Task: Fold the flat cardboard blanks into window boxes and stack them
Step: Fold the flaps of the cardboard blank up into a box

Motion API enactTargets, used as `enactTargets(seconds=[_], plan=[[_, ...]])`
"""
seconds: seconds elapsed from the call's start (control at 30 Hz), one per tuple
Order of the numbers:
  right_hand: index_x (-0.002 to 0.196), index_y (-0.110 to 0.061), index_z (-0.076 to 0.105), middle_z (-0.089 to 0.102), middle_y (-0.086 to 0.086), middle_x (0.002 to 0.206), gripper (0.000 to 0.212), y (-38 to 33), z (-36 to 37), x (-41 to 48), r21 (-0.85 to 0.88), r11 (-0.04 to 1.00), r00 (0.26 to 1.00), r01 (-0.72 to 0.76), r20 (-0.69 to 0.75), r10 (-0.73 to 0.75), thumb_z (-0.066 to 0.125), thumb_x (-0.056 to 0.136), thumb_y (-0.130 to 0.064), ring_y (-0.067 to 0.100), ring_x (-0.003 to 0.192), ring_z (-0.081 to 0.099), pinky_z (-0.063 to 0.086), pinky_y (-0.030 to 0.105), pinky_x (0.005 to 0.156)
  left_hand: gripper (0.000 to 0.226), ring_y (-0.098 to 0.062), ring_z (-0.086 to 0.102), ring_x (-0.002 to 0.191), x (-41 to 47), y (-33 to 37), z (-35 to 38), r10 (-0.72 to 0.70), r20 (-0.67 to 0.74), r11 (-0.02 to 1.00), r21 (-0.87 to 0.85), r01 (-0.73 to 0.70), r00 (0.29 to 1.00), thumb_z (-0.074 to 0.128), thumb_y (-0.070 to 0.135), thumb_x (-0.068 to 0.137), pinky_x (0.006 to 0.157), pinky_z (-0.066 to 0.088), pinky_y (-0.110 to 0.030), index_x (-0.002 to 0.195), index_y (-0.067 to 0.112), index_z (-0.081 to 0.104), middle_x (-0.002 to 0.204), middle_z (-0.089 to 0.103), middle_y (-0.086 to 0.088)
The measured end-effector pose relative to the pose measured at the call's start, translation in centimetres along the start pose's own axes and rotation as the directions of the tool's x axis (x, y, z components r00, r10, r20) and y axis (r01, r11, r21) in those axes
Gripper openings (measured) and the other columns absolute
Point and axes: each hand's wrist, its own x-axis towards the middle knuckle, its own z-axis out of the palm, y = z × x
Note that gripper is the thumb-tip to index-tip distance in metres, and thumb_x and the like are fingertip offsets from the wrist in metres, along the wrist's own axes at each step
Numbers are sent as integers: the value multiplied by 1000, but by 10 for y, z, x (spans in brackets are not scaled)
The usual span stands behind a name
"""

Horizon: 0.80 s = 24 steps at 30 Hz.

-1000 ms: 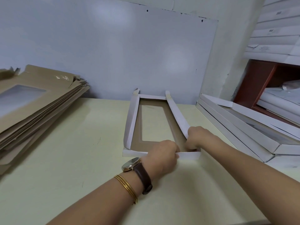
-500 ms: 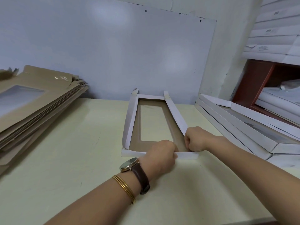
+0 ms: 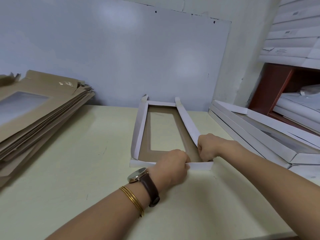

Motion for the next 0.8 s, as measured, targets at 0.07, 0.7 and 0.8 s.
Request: enactTargets(seconds=[0.07,0.7,0.8], plan=[[90,-8,63,54,5,80,21,-1,0,2,10,1000,1000,-15,-4,15,59,72,3,26,74,57,46,28,67,15,-22,41,78,0,0,-1,-7,14,1000,-9,8,1000,49,15,93,66,31,-29,82,16,59,69,36,2],[84,-14,53,52,5,89,14,3,10,12,-5,999,996,-44,-79,43,51,75,-5,24,75,53,47,29,68,20,-23,44,80,1,2,-2,-31,43,999,-22,32,999,50,15,94,68,34,-30,75,22,50,82,46,-3],[92,-12,60,57,6,93,20,3,10,11,-25,999,998,-26,-54,25,51,75,-7,25,78,58,49,29,70,20,-24,44,79,1,1,-1,-30,35,999,-27,31,999,50,15,94,67,33,-29,74,21,49,73,42,-1]])
